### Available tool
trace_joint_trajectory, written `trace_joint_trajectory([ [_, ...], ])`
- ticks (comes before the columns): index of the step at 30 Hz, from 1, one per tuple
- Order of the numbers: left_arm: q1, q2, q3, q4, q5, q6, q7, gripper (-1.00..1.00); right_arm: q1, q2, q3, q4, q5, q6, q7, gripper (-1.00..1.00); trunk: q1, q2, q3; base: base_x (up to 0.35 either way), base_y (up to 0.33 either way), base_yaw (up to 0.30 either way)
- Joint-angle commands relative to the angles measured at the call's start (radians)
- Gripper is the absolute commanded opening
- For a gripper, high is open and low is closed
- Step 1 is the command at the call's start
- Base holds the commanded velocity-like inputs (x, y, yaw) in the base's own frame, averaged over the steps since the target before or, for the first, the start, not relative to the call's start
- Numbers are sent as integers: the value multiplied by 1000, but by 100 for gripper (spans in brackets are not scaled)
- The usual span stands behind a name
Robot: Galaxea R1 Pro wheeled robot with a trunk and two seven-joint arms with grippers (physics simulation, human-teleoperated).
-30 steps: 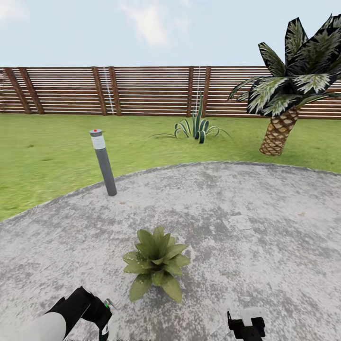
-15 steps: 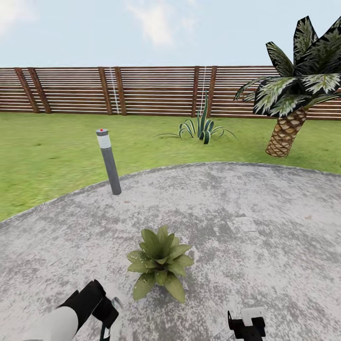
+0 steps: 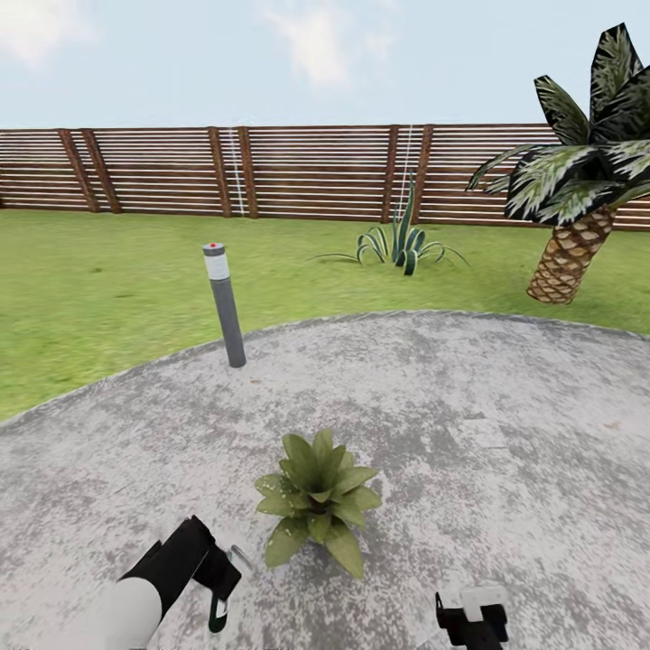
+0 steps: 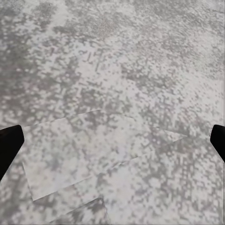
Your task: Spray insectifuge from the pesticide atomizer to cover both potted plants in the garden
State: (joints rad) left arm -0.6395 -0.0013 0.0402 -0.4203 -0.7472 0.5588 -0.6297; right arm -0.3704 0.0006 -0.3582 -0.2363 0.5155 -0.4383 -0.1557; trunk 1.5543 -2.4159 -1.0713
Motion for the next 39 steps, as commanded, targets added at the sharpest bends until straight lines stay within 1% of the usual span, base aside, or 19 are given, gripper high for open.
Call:
trace_joint_trajectory([
  [1, 0, 0, 1, -10, -7, 4, -7, -100, -1, -1, -3, 2, 11, -3, -5, 100, 0, 0, -1, 0, 0, 6],
  [2, -1, -1, 0, -16, -7, 4, -8, -100, -1, -2, -3, 2, 11, -2, -5, 100, 0, 0, -1, 0, 0, 4],
  [3, 0, 0, -3, -40, -7, 2, -24, -100, -1, -3, -4, 2, 11, -2, -5, 100, 0, 0, -1, 0, 0, 0],
  [4, 1, 4, 0, -49, -7, 0, -59, -100, -1, -3, -4, 2, 11, -2, -5, 100, 0, 0, -1, 0, 0, 0],
  [5, 3, 11, 4, -57, -9, -7, -132, -100, -1, -2, -4, 2, 11, -2, -5, 100, 0, 0, -1, 49, -140, 0],
  [7, 6, 14, 1, -60, -18, -4, -159, -100, -1, -2, -4, 1, 11, -2, -5, 100, 0, 0, -1, 59, -201, 0],
  [10, 7, 16, -1, -60, -30, -1, -159, -100, -1, 0, -3, 2, 11, -3, -6, 100, 0, 0, -1, 8, -80, 77],
  [12, 7, 16, -3, -59, -47, 2, -138, -100, -1, 2, -2, 2, 11, -2, -6, 100, 0, 0, -1, 1, -15, 224],
  [14, 6, 10, -5, -59, -53, 4, -118, -100, -1, 1, -2, 2, 11, -2, -5, 100, 0, 0, -1, 0, -3, 263],
  [17, 6, 4, -6, -60, -55, 4, -112, -100, -1, 1, -3, 2, 11, -2, -5, 100, 0, 0, -1, 0, -1, 271],
  [20, 6, 3, -6, -60, -55, 4, -110, -100, -1, 1, -3, 2, 11, -2, -5, 100, 0, 0, -1, 0, 0, 271],
  [23, 7, 6, -6, -60, -55, 3, -107, -100, -1, 1, -3, 2, 11, -2, -6, 100, 0, 0, -1, 0, 0, 115],
  [25, 6, 10, -3, -60, -55, 3, -88, -100, -1, 1, -3, 2, 11, -2, -5, 100, 0, 0, -1, 0, -11, 12],
  [26, 6, 11, 0, -59, -55, 3, -52, -100, -1, 2, -2, 2, 11, -3, -5, 100, 0, 0, -1, 0, -228, 1],
  [29, 6, 11, 5, -58, -51, 3, -47, -100, -1, 1, -3, 2, 11, -3, -5, 100, 0, 0, -1, 81, -257, 0],
  [32, 6, 11, 1, -59, -53, 3, -47, -100, -1, 1, -3, 2, 11, -3, -5, 100, 0, 0, -1, 117, -253, 0],
  [36, 6, 11, 3, -60, -54, 3, -47, -100, -1, 1, -3, 2, 11, -3, -5, 100, 0, 0, -1, -67, -272, 9],
  [39, 6, 11, 4, -60, -54, 3, -47, -100, -1, 1, -3, 2, 11, -3, -5, 100, 0, 0, -1, -25, -274, 171],
])
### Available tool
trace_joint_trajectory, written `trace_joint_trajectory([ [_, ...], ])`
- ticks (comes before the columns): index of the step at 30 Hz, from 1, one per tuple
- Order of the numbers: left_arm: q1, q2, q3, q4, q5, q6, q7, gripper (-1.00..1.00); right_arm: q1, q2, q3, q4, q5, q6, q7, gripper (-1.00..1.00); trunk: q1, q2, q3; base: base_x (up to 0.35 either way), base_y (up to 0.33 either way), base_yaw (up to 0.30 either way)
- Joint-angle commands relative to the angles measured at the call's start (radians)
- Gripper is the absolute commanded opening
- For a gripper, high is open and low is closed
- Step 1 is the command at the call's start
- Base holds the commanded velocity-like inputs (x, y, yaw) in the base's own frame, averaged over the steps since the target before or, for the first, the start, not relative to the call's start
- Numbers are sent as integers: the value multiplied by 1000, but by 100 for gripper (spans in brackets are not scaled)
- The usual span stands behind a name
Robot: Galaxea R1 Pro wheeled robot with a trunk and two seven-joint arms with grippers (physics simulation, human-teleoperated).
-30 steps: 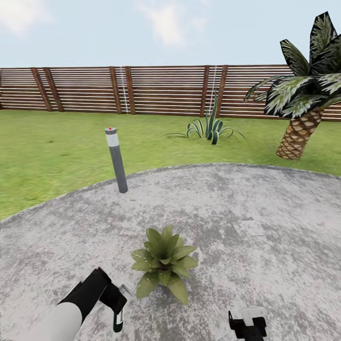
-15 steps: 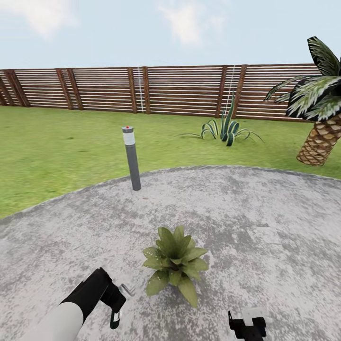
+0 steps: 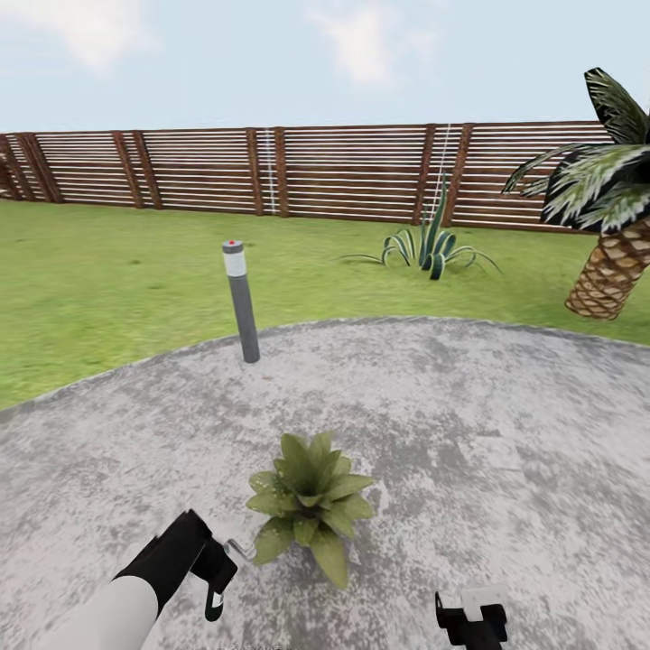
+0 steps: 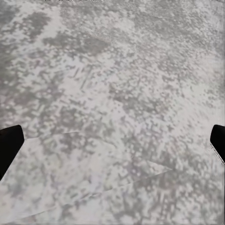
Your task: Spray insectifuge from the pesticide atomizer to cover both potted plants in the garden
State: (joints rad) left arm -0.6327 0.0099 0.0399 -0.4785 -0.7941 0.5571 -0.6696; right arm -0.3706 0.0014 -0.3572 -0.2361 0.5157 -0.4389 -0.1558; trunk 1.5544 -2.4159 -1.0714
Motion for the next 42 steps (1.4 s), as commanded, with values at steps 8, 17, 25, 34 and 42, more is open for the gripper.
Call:
trace_joint_trajectory([
  [8, -1, -2, 6, -2, -3, 4, -6, -100, -1, 0, -4, 1, 10, -3, -5, 100, 0, 0, -1, 79, -257, 258],
  [17, -1, -2, 10, -3, -1, 4, -7, -100, -1, 0, -4, 1, 10, -3, -5, 100, 0, 0, -1, 8, -102, 9],
  [25, -1, 0, 9, -15, -3, 6, -5, -100, -1, 0, -3, 2, 10, -2, -5, 100, 0, 0, -1, -123, -161, 93],
  [34, 24, -9, 30, -34, -6, 17, 57, -100, -1, 0, -3, 3, 10, -1, -5, 100, 0, 0, -1, -3, -2, 164],
  [42, 72, -4, 24, -42, -7, 3, 58, -100, -1, 0, -3, 3, 10, -1, -5, 100, 0, 0, -1, 0, 0, 0],
])
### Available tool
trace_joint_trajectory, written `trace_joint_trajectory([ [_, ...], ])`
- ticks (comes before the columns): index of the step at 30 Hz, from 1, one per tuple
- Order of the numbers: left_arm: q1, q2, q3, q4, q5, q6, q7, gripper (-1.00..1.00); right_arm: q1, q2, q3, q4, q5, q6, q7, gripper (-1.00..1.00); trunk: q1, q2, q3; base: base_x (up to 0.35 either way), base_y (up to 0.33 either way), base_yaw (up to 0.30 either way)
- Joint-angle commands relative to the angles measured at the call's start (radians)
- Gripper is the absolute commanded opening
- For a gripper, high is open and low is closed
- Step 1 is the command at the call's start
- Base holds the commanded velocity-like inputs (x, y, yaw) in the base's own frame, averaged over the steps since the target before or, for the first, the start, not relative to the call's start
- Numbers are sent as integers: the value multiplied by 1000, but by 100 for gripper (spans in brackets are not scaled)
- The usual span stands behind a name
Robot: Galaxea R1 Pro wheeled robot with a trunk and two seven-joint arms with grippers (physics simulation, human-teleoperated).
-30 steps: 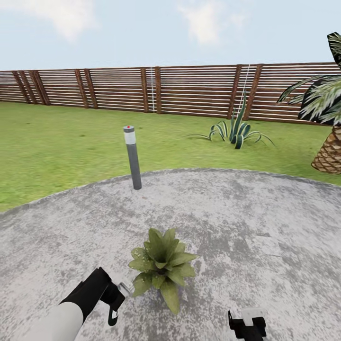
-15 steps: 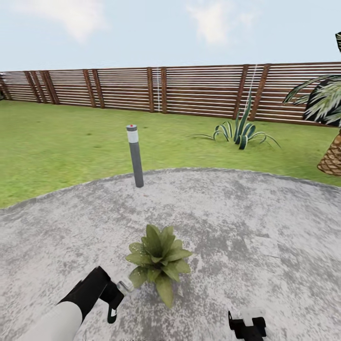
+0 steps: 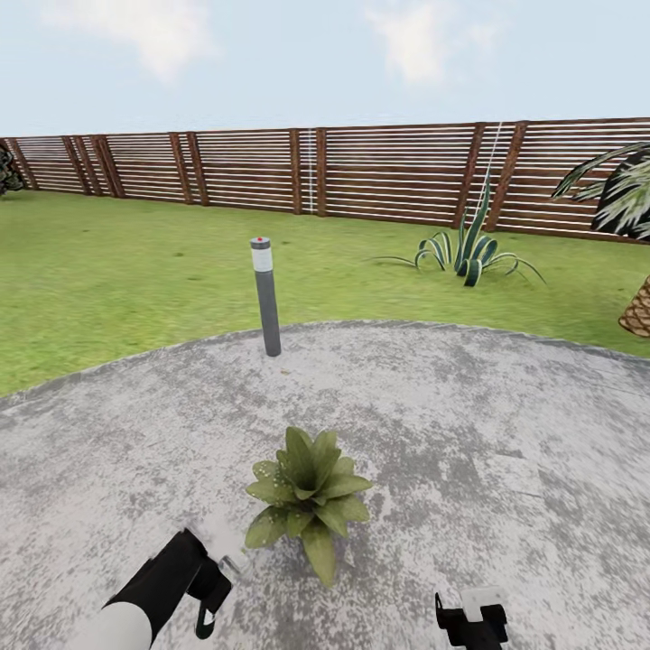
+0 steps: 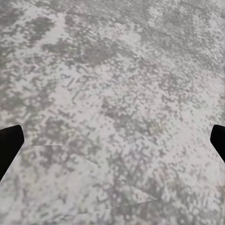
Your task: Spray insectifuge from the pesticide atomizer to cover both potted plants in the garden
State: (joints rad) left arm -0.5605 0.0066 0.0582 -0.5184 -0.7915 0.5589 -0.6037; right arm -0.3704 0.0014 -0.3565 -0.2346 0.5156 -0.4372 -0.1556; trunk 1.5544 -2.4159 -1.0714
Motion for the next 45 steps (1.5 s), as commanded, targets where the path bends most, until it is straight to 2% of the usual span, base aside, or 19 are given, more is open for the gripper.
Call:
trace_joint_trajectory([
  [1, 1, -3, 6, -2, -10, 2, -8, -100, -1, -1, -4, 1, 11, -3, -5, 100, 0, 0, -1, 0, 0, 0],
  [9, 1, -10, 24, -100, 5, 17, -8, -100, -1, -3, -5, 1, 11, -3, -5, 100, 0, 0, -1, 0, 0, 0],
  [14, 2, -1, 21, -110, 42, 17, -11, -100, -1, -4, -6, 0, 11, -3, -5, 100, 0, 0, -1, 0, 0, 0],
  [21, 2, -4, 21, -111, 44, 15, -8, -100, -1, -3, -6, 0, 9, -3, -6, 100, 0, 0, -1, 0, -16, 93],
  [33, 2, -3, 22, -112, 43, 16, -7, -100, -1, -3, -6, 0, 10, -3, -6, 100, 0, 0, -1, 0, -256, 196],
  [40, 2, 4, 22, -112, 43, 16, -7, -100, -1, -3, -6, 0, 10, -3, -5, 100, 0, 0, -1, 0, -38, 85],
  [45, 2, 4, 44, -112, 44, 15, -7, -100, -1, -3, -6, 0, 11, -3, -5, 100, 0, 0, -1, 0, 0, 267],
])
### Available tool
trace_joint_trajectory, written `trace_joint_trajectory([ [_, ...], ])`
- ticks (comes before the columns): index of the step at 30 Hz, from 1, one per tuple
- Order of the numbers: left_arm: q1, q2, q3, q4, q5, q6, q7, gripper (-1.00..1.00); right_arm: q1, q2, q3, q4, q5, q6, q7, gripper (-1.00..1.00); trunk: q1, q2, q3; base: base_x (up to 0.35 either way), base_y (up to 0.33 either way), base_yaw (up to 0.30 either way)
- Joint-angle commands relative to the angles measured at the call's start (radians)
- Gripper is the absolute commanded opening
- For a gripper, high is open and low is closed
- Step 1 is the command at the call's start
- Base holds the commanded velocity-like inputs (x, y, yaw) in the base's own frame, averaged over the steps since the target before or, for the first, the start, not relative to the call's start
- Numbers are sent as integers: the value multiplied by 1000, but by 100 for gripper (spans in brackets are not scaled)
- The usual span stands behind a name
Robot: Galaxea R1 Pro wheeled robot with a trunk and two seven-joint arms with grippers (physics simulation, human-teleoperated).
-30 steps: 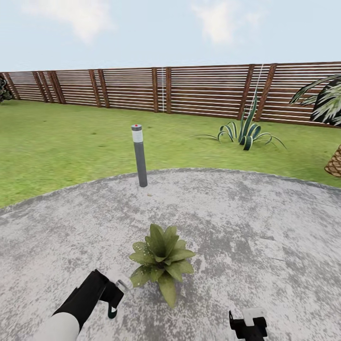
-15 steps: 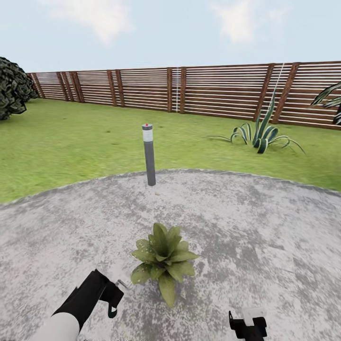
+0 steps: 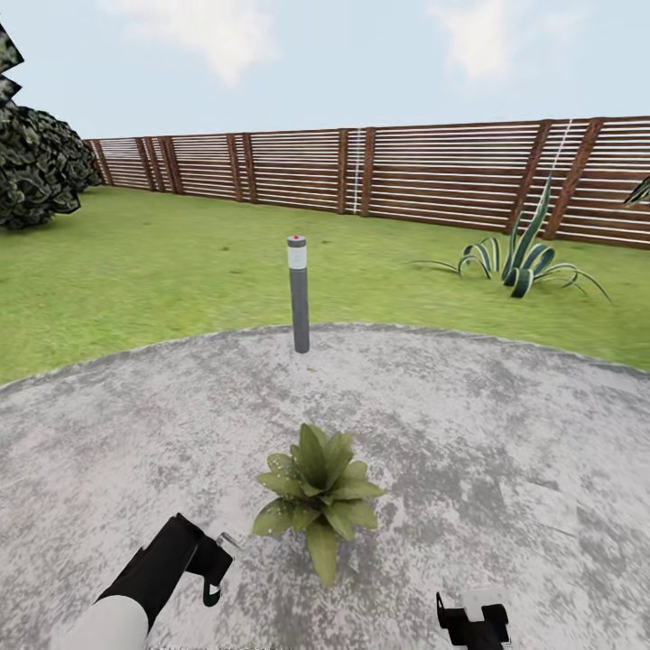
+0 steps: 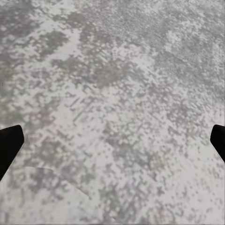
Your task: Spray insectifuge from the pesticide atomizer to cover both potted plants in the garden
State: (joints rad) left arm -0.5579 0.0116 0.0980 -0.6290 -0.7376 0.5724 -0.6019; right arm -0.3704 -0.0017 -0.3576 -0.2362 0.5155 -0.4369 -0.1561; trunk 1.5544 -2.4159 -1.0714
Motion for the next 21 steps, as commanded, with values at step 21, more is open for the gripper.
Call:
trace_joint_trajectory([
  [21, 0, -10, -2, -1, -11, 1, -9, -100, -1, 0, -4, 2, 9, -3, -5, 100, 0, 0, -1, 81, -89, 80],
])
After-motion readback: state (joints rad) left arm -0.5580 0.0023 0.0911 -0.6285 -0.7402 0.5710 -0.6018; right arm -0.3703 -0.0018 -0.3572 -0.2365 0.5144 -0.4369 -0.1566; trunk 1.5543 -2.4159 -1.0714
